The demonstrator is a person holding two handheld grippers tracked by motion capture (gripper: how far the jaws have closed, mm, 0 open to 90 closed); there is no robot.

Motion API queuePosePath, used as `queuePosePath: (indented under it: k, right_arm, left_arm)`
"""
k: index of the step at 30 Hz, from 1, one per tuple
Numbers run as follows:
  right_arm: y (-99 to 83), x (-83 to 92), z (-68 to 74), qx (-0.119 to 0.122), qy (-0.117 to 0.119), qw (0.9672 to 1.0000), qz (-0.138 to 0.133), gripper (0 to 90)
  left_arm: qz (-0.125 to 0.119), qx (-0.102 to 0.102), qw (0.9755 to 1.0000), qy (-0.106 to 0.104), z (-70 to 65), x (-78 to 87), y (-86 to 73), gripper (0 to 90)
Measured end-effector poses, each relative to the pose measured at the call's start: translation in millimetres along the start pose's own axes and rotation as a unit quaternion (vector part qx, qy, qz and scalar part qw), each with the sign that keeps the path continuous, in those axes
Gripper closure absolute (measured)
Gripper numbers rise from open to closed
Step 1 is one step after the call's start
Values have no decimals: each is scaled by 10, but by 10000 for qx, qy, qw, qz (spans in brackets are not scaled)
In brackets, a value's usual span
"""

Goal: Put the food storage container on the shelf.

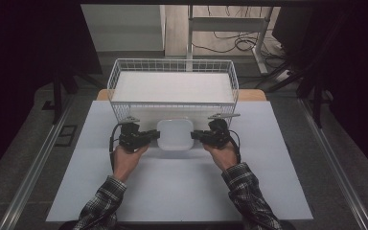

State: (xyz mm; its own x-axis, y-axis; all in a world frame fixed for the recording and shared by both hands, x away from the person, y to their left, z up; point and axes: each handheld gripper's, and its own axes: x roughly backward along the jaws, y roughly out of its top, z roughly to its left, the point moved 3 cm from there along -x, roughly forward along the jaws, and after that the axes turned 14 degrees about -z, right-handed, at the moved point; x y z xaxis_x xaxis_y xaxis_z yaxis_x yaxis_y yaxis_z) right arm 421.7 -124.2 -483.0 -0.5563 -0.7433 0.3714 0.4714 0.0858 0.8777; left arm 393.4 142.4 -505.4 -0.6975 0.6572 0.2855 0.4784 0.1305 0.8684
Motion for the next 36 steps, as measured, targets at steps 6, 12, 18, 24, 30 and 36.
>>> queuePosePath:
  k: [6,12,18,24,30,36]
  right_arm:
    - [-16,-71,-81,-40,-90,10000,17,778]
    - [0,-102,-156,-107,-62,9999,-20,763]
    - [38,-165,-171,-59,-176,9998,-119,705]
    - [40,-238,-209,-147,-272,9994,-178,645]
    - [88,-274,-177,157,-595,9976,-324,662]
    - [118,-293,-175,197,-688,9965,-428,748]
  left_arm:
    - [4,33,10000,66,28,-81,-2,774]
    - [-100,62,9999,67,50,-148,39,763]
    - [-302,-29,9992,242,64,-212,50,713]
    - [-391,-290,9979,430,62,-250,65,701]
    - [-431,-593,9953,640,55,-313,99,702]
    - [-455,-569,9952,657,80,-340,115,667]
